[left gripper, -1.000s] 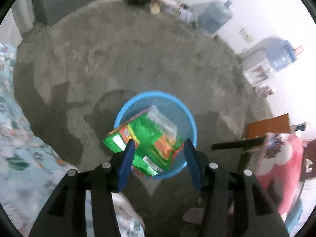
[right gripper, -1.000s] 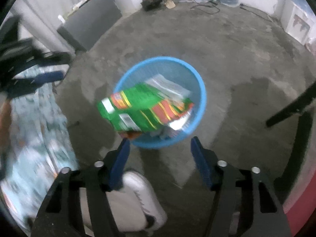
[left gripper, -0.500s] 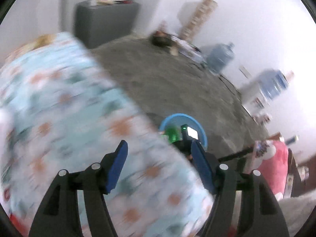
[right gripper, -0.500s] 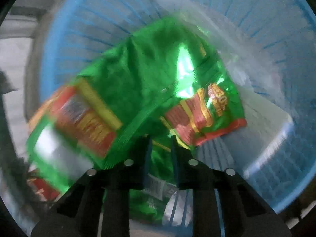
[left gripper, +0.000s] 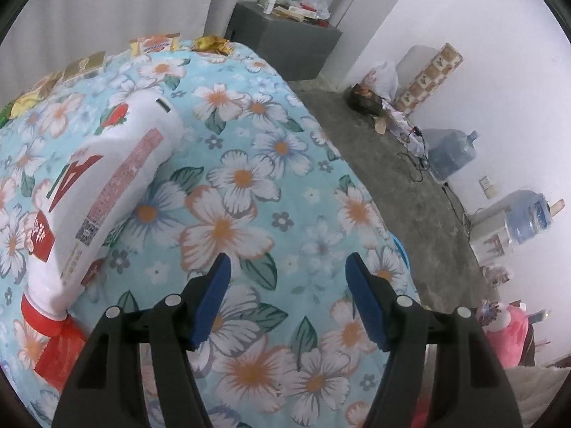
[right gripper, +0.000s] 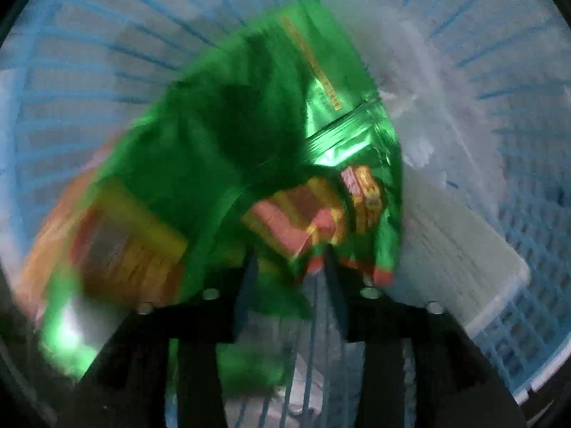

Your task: Collect trash

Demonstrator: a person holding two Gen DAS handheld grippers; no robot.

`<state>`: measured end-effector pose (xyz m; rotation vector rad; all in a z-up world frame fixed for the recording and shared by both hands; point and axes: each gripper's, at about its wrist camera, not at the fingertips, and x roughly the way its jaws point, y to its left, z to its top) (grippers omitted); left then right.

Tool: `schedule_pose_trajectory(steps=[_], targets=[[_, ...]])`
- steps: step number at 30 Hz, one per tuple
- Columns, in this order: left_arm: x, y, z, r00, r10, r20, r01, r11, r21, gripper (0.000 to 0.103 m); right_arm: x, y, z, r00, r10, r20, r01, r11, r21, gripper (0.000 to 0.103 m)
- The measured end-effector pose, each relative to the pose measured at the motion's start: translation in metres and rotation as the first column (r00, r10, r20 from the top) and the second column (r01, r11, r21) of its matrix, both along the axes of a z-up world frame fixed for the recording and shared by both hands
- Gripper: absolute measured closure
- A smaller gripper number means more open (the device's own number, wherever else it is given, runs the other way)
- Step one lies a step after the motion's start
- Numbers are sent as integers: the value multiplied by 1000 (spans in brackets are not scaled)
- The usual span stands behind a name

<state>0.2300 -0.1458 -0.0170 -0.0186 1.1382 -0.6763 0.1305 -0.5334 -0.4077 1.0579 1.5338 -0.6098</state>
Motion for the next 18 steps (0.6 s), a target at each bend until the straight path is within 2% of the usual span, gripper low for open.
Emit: schedule_pose_trajectory(steps=[2,9,12,18], targets=[[-1,-3,2,1000,-7,17,7,1000,-4,36,-10,6,23,998,1,56,-1,1000,-7,52],[-10,-2,16,999,-1,46,3,999,-53,34,-43,29,118,973,41,227,-9,990,-143,40],[-21,3,23,995,-6,99,9,999,-38,31,-44,50,157,962,61,268,3,973,-229,37],[-34,23,39,982,-5,186,10,1000,-28,21,-56,85,242,916,133,378,12,934,-356,25]])
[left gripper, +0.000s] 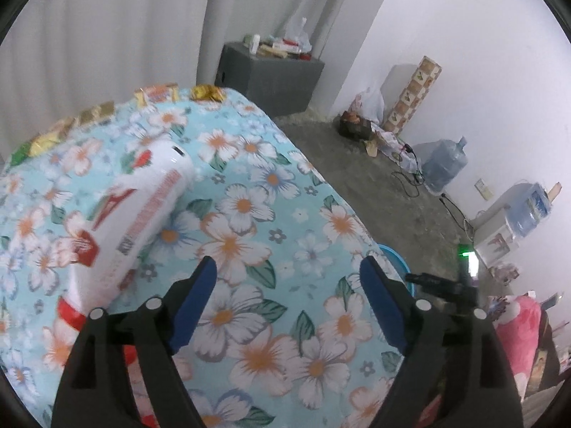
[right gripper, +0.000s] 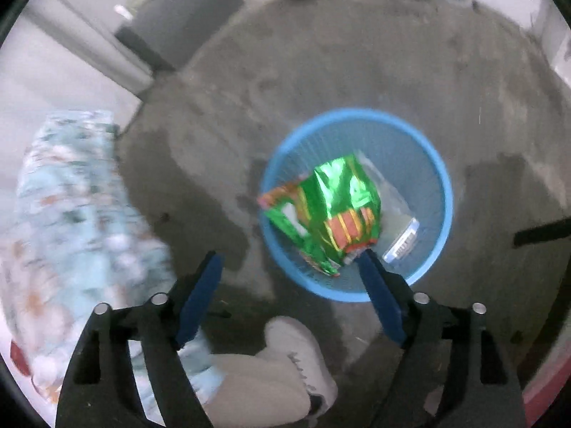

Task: Collect trash
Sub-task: 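Move both tools to the white bottle with red cap on the bed, then grasp the white bottle with the right gripper while the left gripper grasps its red strip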

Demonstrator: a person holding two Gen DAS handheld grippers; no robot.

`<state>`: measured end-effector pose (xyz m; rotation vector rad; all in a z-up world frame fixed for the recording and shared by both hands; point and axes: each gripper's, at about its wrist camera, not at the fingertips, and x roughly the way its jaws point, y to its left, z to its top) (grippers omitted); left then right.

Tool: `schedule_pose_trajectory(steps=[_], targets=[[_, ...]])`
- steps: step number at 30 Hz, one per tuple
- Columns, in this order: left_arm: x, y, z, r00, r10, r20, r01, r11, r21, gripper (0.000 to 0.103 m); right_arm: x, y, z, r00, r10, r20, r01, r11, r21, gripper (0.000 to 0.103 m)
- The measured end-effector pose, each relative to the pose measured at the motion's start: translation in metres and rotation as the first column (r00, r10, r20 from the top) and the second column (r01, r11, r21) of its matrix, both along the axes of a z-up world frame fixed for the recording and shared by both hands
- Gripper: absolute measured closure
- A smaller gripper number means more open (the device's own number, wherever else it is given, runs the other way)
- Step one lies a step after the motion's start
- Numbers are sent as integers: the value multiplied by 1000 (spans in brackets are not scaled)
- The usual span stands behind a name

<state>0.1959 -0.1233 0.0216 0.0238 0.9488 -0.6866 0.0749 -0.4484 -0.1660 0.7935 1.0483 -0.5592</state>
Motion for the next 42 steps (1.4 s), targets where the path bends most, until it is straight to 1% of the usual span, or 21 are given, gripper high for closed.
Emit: schedule_pose_trajectory(steps=[2,4,6,7,12,13,15,19,21,24,27,29,32,34,36,40,42], targets=[[-3,9,4,1000,8,17,-8,1000,-9,19,0,7,25,999,13,29,-11,999,-50,20],[-4,20,7,999,21,30,-21,1000,-15,17,-6,20,50,998,24,54,-18,993,-114,18],[-4,32,9,998,38,40,-37,999,-22,16,-4,26,65,997,41,71,-29,987,-158,15],[-4,37,10,998,48,45,-47,999,-25,16,-2,31,83,996,49,78,-35,983,-178,14],[-4,75,17,991,118,67,-115,992,-55,14,5,56,124,989,81,128,-48,970,-238,8],[-5,85,18,988,139,70,-135,989,-62,14,7,68,139,985,92,144,-53,965,-257,8],[-6,105,17,981,177,72,-172,982,-75,14,15,82,150,978,125,167,-77,960,-269,8],[-8,136,10,970,236,61,-231,970,-78,14,42,111,152,953,225,202,-171,952,-254,8],[-8,151,6,965,257,53,-253,964,-81,14,54,125,152,937,272,218,-221,947,-234,8],[-6,174,-4,956,293,33,-289,953,-86,13,74,152,153,904,339,259,-301,937,-178,8],[-4,190,-11,948,318,18,-315,945,-89,13,94,183,158,855,407,322,-399,912,-93,8],[-3,199,-15,943,334,12,-332,939,-90,13,111,202,157,822,439,363,-462,886,-26,8],[-4,211,-19,937,350,10,-348,933,-94,13,131,229,158,797,462,389,-515,856,39,8],[-4,218,-23,935,355,4,-353,930,-98,12,143,241,157,789,462,404,-536,839,88,8],[-4,223,-27,934,357,-4,-356,929,-103,12,156,251,151,782,450,431,-557,815,159,8],[-2,231,-34,932,360,-36,-362,925,-118,12,179,264,140,796,430,426,-559,792,246,8],[0,234,-35,934,356,-39,-358,925,-127,12,188,273,132,802,423,422,-562,775,289,8]])
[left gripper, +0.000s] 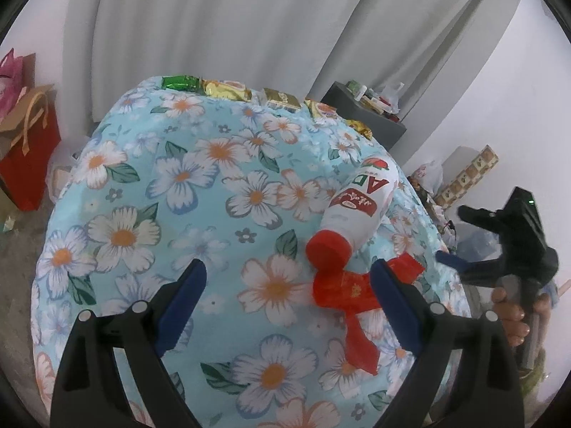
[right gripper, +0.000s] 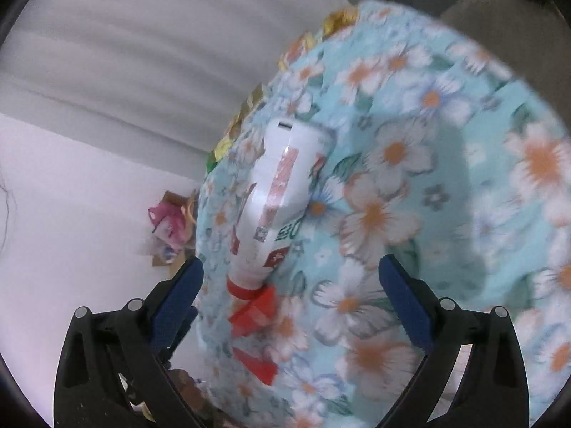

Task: Collect trash
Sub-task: 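Grasp the white bottle with the right gripper while the left gripper grasps its red strip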

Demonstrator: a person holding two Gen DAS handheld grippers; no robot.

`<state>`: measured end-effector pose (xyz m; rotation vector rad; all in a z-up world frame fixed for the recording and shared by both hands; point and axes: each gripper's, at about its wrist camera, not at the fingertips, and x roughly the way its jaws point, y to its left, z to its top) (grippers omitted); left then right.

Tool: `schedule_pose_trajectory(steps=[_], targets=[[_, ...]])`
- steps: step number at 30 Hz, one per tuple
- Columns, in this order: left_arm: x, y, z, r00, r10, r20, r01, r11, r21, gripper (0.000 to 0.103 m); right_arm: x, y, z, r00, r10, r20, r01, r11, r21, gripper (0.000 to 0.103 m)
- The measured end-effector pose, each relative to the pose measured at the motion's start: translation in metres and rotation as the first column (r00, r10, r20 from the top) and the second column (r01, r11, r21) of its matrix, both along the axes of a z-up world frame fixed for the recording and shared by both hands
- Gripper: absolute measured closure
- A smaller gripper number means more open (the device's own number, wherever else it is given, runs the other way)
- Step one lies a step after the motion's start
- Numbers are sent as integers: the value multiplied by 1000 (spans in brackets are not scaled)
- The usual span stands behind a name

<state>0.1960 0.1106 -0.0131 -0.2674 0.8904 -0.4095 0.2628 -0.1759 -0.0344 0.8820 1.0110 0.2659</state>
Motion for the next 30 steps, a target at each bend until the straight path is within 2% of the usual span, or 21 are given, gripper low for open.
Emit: schedule_pose_trajectory(steps=[9,15,18,20,23,25,28,30], targets=[[15,11,0,1000,-5,13,5,1000,-16,12,-1,41,-30,993,73,-92,-62,991,116,14],[20,14,-7,1000,-4,-11,4,1000,-31,12,-4,55,-36,989,100,-112,-85,987,138,20],[16,10,-4,999,-46,2,47,998,-35,12,-4,53,-32,991,83,-103,-68,988,137,20],[6,-3,3,990,-131,56,131,991,-7,12,-3,43,-30,994,53,-94,-40,990,137,20],[-17,-33,13,944,-295,150,285,954,89,12,1,30,-29,997,11,-83,2,986,164,21],[-38,-57,16,886,-410,214,376,908,183,12,10,23,-27,998,-12,-65,23,984,176,21],[-57,-87,11,825,-507,250,421,846,327,12,26,21,-26,999,-12,-49,22,979,201,21],[-62,-101,3,802,-539,257,414,812,411,14,40,23,-29,998,-6,-57,18,977,211,21]])
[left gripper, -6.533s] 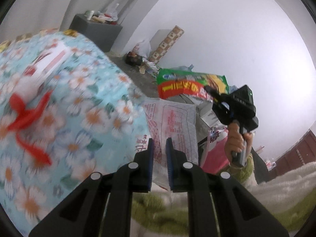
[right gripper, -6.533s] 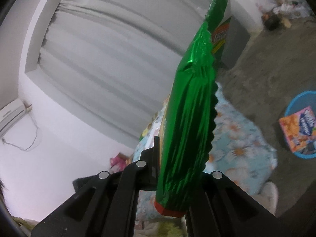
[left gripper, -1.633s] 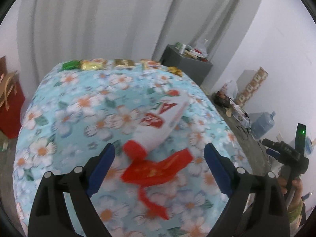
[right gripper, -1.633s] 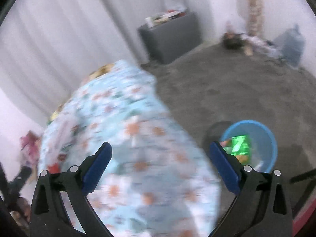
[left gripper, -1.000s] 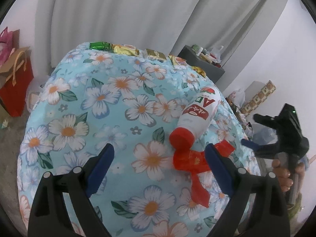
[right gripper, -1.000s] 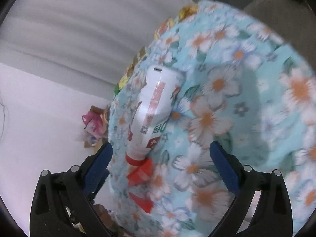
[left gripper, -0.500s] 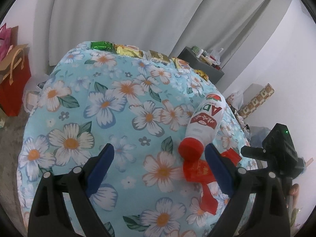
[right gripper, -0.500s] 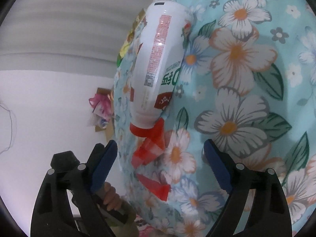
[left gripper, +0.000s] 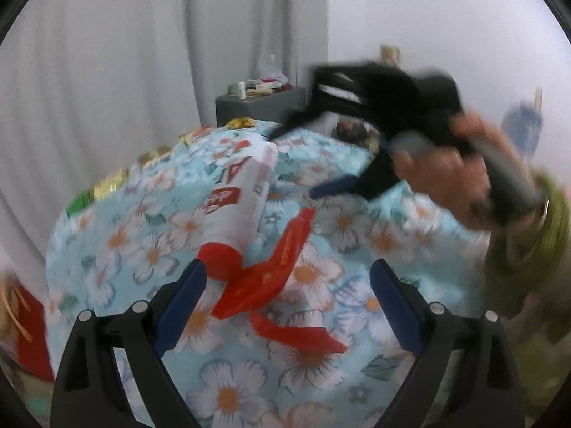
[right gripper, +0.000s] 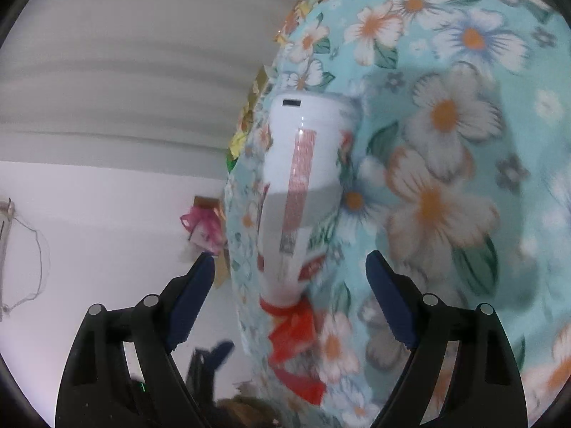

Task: Collect trash
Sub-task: 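Grasp the white bottle with the right gripper while the left gripper grasps its red strip, then lift the white bottle with the right gripper while the left gripper holds the red strip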

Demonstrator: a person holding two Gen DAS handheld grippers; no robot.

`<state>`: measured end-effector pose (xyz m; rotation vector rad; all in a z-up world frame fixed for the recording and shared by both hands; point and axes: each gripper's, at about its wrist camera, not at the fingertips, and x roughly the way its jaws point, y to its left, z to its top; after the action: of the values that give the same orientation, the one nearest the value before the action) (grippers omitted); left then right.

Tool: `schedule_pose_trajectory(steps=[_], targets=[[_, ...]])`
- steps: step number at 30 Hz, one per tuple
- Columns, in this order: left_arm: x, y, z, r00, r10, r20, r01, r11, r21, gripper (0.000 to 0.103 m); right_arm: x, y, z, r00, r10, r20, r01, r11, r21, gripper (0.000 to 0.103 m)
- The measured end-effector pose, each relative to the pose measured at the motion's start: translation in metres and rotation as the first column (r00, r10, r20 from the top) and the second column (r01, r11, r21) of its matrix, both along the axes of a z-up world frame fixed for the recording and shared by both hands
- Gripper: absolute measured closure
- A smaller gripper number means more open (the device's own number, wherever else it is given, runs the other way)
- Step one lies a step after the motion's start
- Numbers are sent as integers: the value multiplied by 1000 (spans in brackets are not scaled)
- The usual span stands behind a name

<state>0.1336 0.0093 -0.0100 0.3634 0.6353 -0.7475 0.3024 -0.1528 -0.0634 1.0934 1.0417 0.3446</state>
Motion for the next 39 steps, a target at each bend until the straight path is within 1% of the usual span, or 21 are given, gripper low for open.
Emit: schedule_pose_trajectory(steps=[1,4,5,6,9,11,15,16,17,19,21,24,26,27,28,29,30,33,35,37,39], targets=[[0,-9,-8,999,5,32,-7,998,63,19,9,2,-5,1000,11,-9,-11,1000,7,21],[4,-22,-25,996,24,83,-38,984,174,31,26,9,-20,998,27,-50,-25,999,40,21],[6,-24,-31,996,30,90,-48,979,199,36,30,12,-23,998,35,-58,-32,998,44,21],[9,-25,-35,995,41,91,-60,974,219,38,33,14,-25,997,32,-66,-29,999,43,21],[19,-22,-43,995,78,64,-91,968,233,52,41,19,-24,998,36,-45,-34,998,45,21],[26,-20,-47,994,106,37,-112,967,230,63,46,22,-25,998,33,-45,-31,999,39,22],[29,-18,-47,992,124,22,-126,969,212,73,55,30,-26,998,18,-66,-17,1000,13,27],[30,-19,-47,993,119,16,-120,970,209,84,55,29,-27,998,14,-69,-13,1000,12,30],[30,-19,-47,992,122,21,-124,970,209,86,57,30,-27,997,9,-74,-8,1000,11,34],[32,-18,-44,992,127,23,-129,971,201,89,61,31,-30,997,2,-80,0,1000,25,38],[30,-14,-37,991,133,12,-133,975,178,92,59,30,-29,997,5,-78,-2,999,40,39],[29,-1,-22,988,149,-43,-144,984,102,97,57,20,-33,997,24,-72,-20,998,51,39],[30,15,-9,981,150,-121,-151,988,-3,98,57,18,-36,996,51,-70,-47,997,67,40],[33,27,-1,973,155,-171,-169,983,-69,98,57,18,-36,996,64,-70,-59,996,70,40],[35,35,4,965,159,-207,-185,976,-114,98,56,12,-36,994,86,-70,-81,994,71,40],[36,41,8,960,164,-227,-199,970,-141,98,56,11,-34,992,103,-70,-98,993,71,40],[39,51,13,951,179,-252,-228,957,-179,98,57,10,-34,991,118,-68,-113,991,71,40],[49,69,19,930,221,-295,-294,928,-229,99,53,7,-33,982,178,-60,-173,982,81,40],[57,76,18,914,259,-312,-337,914,-227,99,49,4,-33,974,217,-57,-212,973,93,40],[64,78,16,904,286,-317,-361,909,-210,99,43,2,-34,967,249,-58,-242,964,106,40],[67,76,13,900,287,-329,-365,908,-206,99,40,2,-35,959,276,-58,-269,956,116,40]])
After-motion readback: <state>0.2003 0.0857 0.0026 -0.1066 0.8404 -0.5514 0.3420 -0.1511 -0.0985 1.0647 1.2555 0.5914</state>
